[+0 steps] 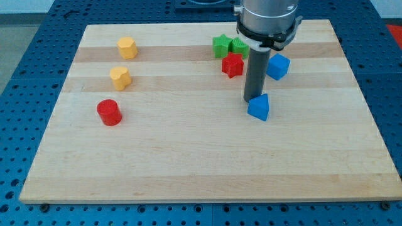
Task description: Push blue triangle towards bottom center
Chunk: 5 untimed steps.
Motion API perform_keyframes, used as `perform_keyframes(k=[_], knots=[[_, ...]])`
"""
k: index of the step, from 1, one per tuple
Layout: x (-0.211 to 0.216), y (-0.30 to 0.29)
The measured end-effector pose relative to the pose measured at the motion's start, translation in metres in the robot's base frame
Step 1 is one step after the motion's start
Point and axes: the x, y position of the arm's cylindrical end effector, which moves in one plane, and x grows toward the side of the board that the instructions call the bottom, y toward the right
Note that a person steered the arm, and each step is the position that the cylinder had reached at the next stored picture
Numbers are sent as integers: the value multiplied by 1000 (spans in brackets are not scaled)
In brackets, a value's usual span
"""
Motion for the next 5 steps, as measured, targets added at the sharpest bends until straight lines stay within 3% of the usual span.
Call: perform_keyframes(k=[1, 2, 5], knots=[[0, 13], [-3, 64], [19, 58]])
